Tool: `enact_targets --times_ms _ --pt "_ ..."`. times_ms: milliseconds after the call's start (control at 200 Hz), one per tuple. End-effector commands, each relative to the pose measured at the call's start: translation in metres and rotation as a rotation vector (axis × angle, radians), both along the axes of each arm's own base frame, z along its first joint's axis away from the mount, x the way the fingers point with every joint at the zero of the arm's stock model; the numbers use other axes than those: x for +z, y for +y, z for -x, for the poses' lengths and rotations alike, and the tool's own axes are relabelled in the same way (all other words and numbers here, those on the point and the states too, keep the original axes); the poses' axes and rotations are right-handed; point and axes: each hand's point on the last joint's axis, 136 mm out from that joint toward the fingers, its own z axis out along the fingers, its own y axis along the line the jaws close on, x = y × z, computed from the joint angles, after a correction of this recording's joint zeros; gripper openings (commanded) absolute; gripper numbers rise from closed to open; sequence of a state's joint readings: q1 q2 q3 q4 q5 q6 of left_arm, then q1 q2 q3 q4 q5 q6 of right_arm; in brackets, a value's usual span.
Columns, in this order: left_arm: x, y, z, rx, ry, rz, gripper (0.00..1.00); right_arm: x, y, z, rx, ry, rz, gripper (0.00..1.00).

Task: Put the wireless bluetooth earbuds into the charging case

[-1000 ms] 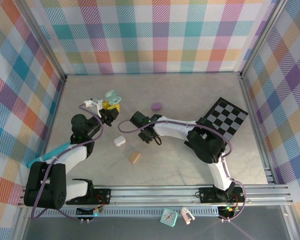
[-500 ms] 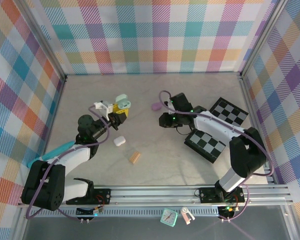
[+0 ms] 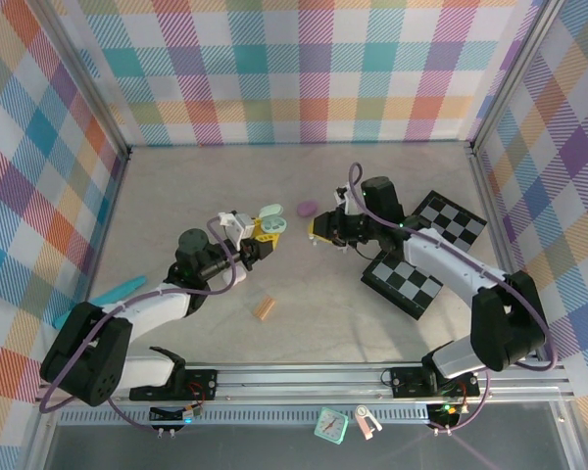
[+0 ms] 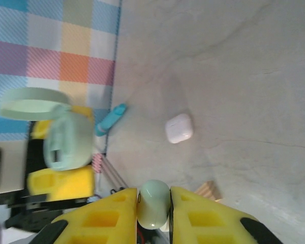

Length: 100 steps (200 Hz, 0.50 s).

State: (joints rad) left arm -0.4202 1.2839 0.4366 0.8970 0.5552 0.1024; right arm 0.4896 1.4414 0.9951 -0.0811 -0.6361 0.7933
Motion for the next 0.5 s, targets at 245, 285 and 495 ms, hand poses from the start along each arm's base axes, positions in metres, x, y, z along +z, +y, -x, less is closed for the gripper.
enact_targets --times_ms 245,285,495 --pt "0.019 -0.027 0.002 -0.047 -0.142 -0.012 0.28 0.057 0.008 0.012 0.051 -0.073 -0.147 0.22" --pt "0.018 -0.031 0.004 -0.056 -0.147 -0.02 0.28 0.058 0.01 0.012 0.056 -0.081 -0.141 0.22" --pt "0.012 -0.048 0.009 -0.097 -0.164 -0.067 0.28 0.063 0.02 0.015 0.077 -0.122 -0.112 0.23"
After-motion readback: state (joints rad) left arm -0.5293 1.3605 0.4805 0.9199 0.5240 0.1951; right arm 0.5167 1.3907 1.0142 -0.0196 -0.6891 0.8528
